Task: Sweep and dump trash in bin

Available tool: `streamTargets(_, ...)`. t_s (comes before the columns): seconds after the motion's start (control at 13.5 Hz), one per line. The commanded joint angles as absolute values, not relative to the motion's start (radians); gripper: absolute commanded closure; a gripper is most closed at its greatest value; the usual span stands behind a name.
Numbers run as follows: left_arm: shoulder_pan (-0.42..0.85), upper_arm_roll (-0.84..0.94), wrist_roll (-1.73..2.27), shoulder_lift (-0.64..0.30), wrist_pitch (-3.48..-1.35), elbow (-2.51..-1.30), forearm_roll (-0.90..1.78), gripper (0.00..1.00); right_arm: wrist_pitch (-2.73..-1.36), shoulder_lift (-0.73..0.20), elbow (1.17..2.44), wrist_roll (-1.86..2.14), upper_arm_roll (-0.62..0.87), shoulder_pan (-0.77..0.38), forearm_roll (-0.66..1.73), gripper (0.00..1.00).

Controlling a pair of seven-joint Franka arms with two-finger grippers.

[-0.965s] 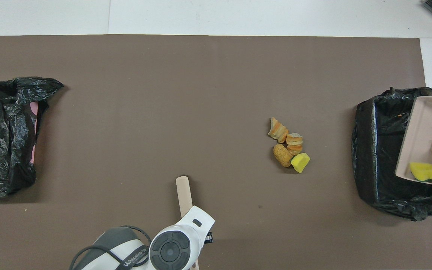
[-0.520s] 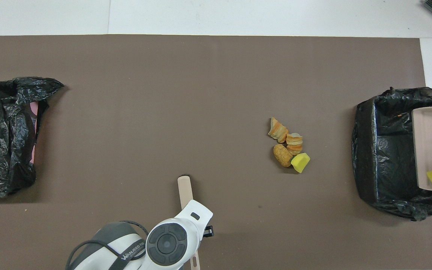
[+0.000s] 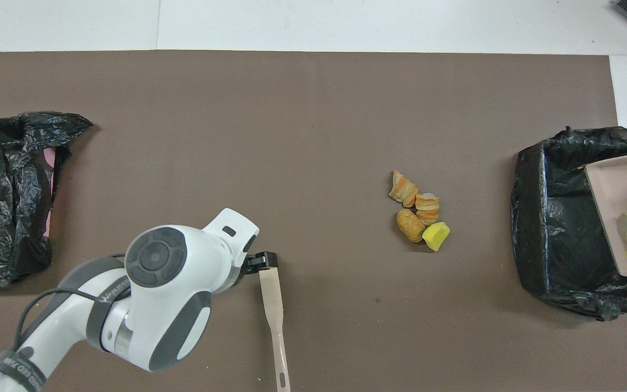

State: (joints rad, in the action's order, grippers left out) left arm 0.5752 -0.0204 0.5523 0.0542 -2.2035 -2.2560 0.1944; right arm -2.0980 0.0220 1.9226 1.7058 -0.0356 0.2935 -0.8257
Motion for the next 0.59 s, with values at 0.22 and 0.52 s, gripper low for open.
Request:
streamTargets(0.22, 0.369, -0.014, 0.266, -0.072, -2.027, -2.002, 0.149, 0.00, -2.031, 0.101, 1.964, 1.686, -0.035, 0.238, -0.951, 1.00)
streamTargets(0.52, 0.214, -0.015, 0.050, -0.061, -1.874, -1.892, 0.146, 0.00, -2.042, 0.101, 1.967, 1.660, -0.035, 0.235, -0.980, 1.00)
